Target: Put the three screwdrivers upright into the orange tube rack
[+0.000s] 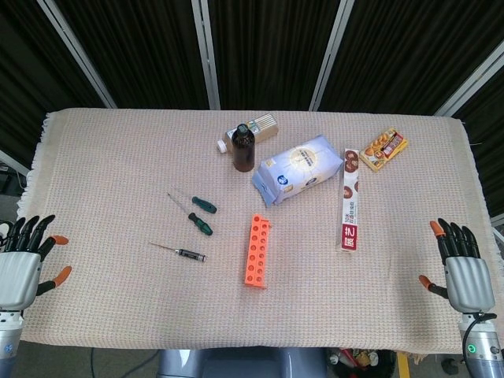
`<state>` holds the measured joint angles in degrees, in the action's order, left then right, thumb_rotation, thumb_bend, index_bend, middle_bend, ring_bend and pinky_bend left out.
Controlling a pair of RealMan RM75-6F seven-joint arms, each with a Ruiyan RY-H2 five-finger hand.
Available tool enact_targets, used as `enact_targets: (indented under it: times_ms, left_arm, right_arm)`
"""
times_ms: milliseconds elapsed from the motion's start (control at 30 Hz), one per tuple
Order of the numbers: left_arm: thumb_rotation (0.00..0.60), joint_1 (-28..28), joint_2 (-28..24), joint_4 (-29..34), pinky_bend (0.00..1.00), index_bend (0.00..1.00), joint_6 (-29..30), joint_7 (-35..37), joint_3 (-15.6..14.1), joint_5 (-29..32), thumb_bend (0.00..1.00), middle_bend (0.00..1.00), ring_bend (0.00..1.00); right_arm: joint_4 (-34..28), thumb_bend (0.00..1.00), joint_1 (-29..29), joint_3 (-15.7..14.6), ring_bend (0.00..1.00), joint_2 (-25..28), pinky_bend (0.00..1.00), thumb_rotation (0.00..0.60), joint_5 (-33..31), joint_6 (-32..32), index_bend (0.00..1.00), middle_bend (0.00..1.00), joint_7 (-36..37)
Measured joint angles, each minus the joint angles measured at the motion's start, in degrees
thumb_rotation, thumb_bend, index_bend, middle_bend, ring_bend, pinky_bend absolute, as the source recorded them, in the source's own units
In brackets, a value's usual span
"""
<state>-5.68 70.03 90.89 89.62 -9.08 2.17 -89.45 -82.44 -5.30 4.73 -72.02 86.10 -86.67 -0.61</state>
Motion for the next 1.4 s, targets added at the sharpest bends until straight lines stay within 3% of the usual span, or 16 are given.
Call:
enact_targets:
  times_ms: [433,633,733,833,900,1000,1067,1267,1400]
  left_arm:
    - [0.600,-0.7,-1.3,1.9,0.02,0.43,-2.8,-4.1,-0.5,0.3,0.30,0.10,0.04]
    - [0.600,-6.3,-0.1,2.2,0.03,0.52,-10.0,-8.2,0.8,-0.1,0.34,0.13,0.06]
    - [0.600,-9.7,1.0,2.5,0.03,0.52,-14.0,-9.6,1.6,-0.4,0.34,0.13,0.06]
    - [0.600,-12.4,2.3,2.6,0.02,0.48,-17.7,-11.5,2.3,-0.2,0.24,0.12,0.05]
    - [0.600,-14.3,3.4,2.6,0.00,0.46,-20.4,-13.1,2.8,0.2,0.12,0.10,0.03]
    - [0.600,-17.2,5.4,2.6,0.00,0.46,-24.6,-15.4,3.3,1.0,0.09,0.10,0.02]
    - [0.600,-18.9,7.0,2.4,0.00,0.46,-27.0,-17.1,3.6,1.6,0.12,0.10,0.02]
    - [0.600,-23.5,14.2,0.0,0.00,0.47,-32.5,-24.3,4.5,4.7,0.37,0.09,0.01]
    - [0.600,-25.7,19.3,-2.3,0.00,0.45,-34.9,-28.8,4.9,8.0,0.38,0.08,0.00]
  right_arm:
    - [1.2,0.00,0.2,-0.2,0.00,0.1,0.02,0.600,0.1,0.1,0.00,0.04,1.6]
    - [1.7,0.00,0.3,-0.2,0.00,0.3,0.02,0.600,0.0,0.3,0.00,0.04,2.3]
    - [1.5,0.00,0.4,-0.2,0.00,0.4,0.02,0.600,0.0,0.2,0.00,0.04,2.4]
    - [1.3,0.00,0.5,-0.3,0.00,0.6,0.02,0.600,0.1,0.1,0.00,0.04,2.4]
    - [1.3,0.00,0.6,-0.3,0.00,0.7,0.02,0.600,0.2,-0.2,0.00,0.04,2.3]
    - [1.1,0.00,0.8,-0.3,0.00,0.8,0.02,0.600,0.1,-0.4,0.00,0.04,2.3]
    - [1.0,0.00,0.9,-0.4,0.00,0.9,0.02,0.600,0.1,-0.4,0.00,0.04,2.3]
    - [1.2,0.00,1.2,-0.4,0.00,1.0,0.02,0.600,0.0,-0.6,0.00,0.04,2.5]
    - [1.3,0.00,1.4,-0.4,0.00,1.2,0.02,0.600,-0.3,-0.7,0.00,0.04,2.8]
